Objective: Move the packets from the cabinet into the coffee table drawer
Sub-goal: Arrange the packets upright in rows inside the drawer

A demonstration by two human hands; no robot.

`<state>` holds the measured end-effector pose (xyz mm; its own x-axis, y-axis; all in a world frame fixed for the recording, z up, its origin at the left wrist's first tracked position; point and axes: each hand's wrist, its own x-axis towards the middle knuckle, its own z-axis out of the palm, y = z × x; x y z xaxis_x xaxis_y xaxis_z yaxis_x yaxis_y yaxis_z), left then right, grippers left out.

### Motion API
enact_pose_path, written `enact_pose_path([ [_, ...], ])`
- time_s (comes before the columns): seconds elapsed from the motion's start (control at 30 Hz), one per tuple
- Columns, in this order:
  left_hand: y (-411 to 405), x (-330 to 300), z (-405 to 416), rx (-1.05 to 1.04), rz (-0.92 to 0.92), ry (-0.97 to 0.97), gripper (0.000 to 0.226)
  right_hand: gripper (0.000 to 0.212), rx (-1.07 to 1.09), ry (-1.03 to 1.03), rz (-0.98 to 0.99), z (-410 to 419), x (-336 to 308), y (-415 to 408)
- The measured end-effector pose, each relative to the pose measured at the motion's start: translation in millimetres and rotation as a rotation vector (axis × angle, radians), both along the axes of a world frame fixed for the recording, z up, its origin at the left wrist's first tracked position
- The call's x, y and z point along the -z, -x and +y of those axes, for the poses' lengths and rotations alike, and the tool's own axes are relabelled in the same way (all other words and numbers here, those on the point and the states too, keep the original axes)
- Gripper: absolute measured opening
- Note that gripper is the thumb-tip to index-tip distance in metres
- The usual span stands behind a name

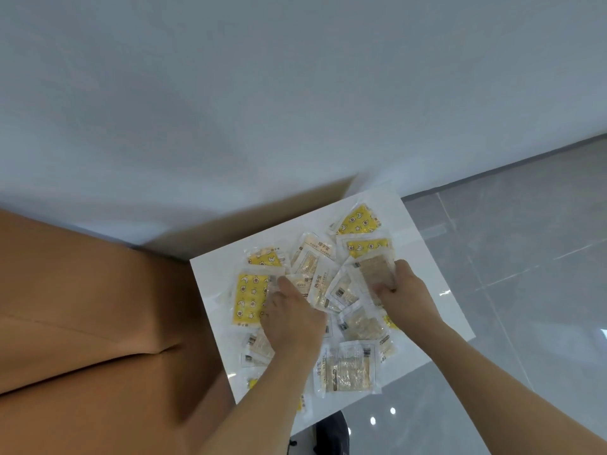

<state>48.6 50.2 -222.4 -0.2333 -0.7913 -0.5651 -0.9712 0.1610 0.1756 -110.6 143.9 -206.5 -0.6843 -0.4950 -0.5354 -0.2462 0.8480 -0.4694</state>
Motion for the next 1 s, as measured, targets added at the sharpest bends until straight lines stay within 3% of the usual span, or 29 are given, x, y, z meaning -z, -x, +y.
enact_pose_path([
  [0.07,4,2,6,-0.046,0.035,-0.008,0.08,0.012,0.133,0.071,-0.04,11,-5,5],
  [0.2,-4,-3,-2,-0.348,0.331,-0.339,0.034,0.018,0.34,0.092,-0.141,29,-15,14],
  [0.3,-33,-11,-22,-0.484,0.446,-0.444,0.016,0.016,0.417,0.087,-0.25,26,-22,9],
  [0.4,-62,-14,-55,-0.59,0.486,-0.402,0.018,0.013,0.357,0.064,-0.373,14,-26,-9],
  [0.5,-72,-5,-77,-0.421,0.195,-0.185,0.031,0.01,0.211,0.006,-0.422,4,-21,-27],
  [0.63,-62,3,-72,-0.288,0.041,-0.152,0.053,0.029,0.0,-0.259,-0.184,2,0,-41],
  [0.77,-60,7,-55,-0.251,0.118,0.014,0.063,0.04,-0.074,-0.474,-0.015,8,12,-53],
  [0.87,-59,6,-51,-0.329,0.296,-0.02,0.071,0.038,-0.067,-0.53,0.041,13,15,-54],
  [0.93,-64,5,-56,-0.356,0.337,-0.087,0.058,0.039,-0.063,-0.554,0.013,10,15,-55],
  [1.0,-67,2,-60,-0.351,0.356,-0.156,0.031,0.038,-0.042,-0.549,-0.017,10,13,-53],
])
